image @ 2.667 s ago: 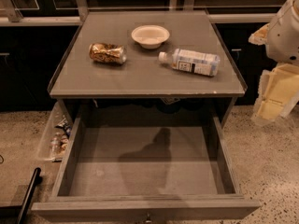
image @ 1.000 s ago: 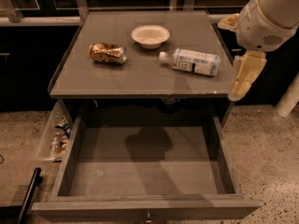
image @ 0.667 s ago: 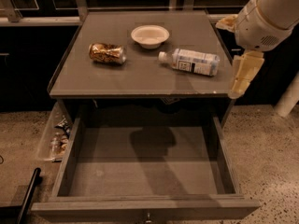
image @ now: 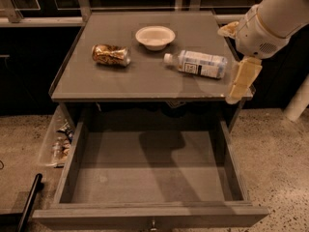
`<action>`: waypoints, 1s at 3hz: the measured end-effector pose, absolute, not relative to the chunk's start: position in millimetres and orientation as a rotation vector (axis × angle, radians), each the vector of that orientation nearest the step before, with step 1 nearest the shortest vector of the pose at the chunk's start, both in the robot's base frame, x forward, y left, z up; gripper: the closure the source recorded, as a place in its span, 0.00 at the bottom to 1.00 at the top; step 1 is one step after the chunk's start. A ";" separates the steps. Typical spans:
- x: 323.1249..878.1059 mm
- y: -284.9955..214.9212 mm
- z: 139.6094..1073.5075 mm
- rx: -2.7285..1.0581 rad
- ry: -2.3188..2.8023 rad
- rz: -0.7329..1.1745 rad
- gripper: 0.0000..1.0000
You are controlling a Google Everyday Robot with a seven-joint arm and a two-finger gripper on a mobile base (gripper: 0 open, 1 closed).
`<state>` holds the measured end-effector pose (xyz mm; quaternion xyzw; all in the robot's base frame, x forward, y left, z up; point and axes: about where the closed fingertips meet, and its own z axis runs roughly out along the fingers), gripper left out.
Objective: Place blue plastic bottle into top drawer
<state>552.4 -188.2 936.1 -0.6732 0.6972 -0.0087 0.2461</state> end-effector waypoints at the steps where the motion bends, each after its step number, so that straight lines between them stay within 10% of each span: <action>1: 582.4 -181.5 924.7 -1.790 1.856 0.031 0.00; 3: 629.0 -185.4 903.5 -1.695 1.734 0.298 0.00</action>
Offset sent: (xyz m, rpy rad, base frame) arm 0.0883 0.0055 -0.0269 0.3338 0.0171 0.0895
